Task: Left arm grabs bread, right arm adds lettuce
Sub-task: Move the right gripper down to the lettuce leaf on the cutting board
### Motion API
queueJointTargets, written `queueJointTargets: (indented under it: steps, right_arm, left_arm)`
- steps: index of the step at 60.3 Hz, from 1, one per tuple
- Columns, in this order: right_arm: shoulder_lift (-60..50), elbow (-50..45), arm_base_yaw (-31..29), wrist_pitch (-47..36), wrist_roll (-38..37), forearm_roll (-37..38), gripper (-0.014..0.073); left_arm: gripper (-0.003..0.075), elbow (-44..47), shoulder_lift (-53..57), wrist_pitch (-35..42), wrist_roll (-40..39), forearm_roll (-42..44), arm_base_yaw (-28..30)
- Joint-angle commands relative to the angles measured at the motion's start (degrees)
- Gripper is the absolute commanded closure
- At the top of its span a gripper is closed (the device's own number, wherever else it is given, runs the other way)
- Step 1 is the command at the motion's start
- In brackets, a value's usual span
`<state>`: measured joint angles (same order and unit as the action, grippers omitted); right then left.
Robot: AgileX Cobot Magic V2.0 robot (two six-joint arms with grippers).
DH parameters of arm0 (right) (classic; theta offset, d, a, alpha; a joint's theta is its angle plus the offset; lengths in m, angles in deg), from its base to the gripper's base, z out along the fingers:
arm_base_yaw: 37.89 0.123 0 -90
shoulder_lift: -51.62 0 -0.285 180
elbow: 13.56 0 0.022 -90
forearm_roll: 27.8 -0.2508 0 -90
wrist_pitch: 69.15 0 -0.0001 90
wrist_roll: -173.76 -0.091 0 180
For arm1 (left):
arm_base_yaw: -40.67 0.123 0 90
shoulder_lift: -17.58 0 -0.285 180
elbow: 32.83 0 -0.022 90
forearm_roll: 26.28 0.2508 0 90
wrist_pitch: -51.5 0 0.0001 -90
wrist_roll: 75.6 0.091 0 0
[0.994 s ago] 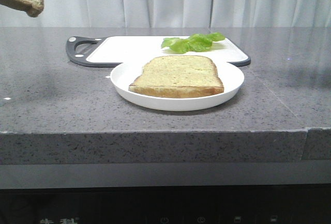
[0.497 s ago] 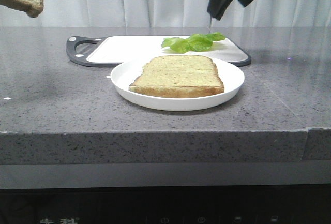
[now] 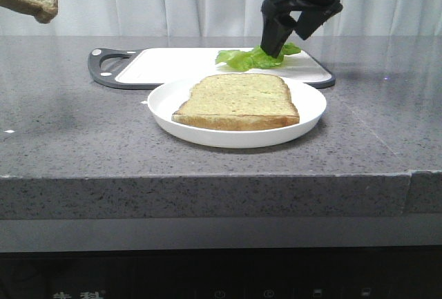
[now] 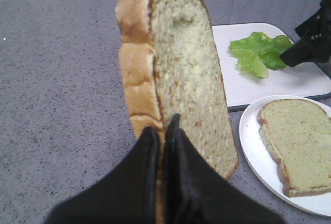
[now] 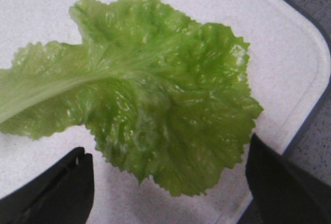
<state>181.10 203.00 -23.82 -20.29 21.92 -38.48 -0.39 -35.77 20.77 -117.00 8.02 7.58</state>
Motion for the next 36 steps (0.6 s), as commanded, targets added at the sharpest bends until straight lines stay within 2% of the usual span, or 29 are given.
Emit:
queueJointTargets:
  steps: [1,7,17,21,36]
  right_arm:
    - [-3.00,2.01,-0.04,-2.56,0.73,-0.10,-0.0015]
    - [-3.01,2.01,-0.04,-2.74,0.73,-0.10,0.0018]
    - [-3.00,2.01,-0.09,-2.87,0.73,-0.08,0.0242]
    - [-2.95,2.01,-0.09,-2.92,0.73,-0.08,0.0289]
    - [-1.10,2.01,-0.09,-3.09,0.73,-0.08,0.0288]
  left_arm:
    - [0.0741,-1.62,0.50,4.55,-0.67,1.42,-0.01]
    - [0.0741,-1.62,0.50,4.55,-0.67,1.42,-0.01]
    - [0.0741,-1.62,0.50,4.55,-0.67,1.42,-0.01]
    - [0.0741,-1.62,0.50,4.55,-0.67,1.42,-0.01]
    - [0.0741,-1.62,0.50,4.55,-0.67,1.42,-0.01]
